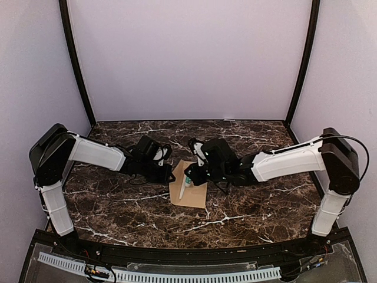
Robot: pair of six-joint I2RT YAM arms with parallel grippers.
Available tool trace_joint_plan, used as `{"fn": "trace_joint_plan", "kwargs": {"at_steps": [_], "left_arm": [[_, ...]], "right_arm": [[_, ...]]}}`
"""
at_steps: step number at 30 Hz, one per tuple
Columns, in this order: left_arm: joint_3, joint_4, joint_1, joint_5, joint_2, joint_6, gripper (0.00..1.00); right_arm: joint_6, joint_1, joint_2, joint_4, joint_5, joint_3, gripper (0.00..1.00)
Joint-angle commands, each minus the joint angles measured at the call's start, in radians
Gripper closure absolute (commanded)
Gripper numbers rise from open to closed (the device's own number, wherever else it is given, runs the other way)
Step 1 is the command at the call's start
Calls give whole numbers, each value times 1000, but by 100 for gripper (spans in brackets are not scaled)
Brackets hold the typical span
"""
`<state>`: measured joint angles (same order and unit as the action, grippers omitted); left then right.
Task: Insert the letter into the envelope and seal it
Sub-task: Paint the envelope at the center of the board.
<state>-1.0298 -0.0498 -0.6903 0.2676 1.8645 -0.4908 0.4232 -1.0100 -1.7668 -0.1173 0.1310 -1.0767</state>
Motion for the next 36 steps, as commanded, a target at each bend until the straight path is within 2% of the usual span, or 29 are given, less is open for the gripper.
{"fn": "trace_joint_plan", "kwargs": {"at_steps": [1, 9, 22, 36], "left_arm": [[-23, 27, 0, -3, -28, 20, 100], [-26, 31, -1, 2, -25, 25, 100], [-27, 34, -2, 9, -20, 32, 100], [-36, 44, -2, -1, -18, 39, 100]], "right_arm": [[-16, 4, -60, -18, 5, -29, 100], [-12, 24, -116, -33, 13, -40, 100], [2, 60, -117, -91, 0, -43, 100], [-9, 67, -149, -76, -23, -53, 100]]}}
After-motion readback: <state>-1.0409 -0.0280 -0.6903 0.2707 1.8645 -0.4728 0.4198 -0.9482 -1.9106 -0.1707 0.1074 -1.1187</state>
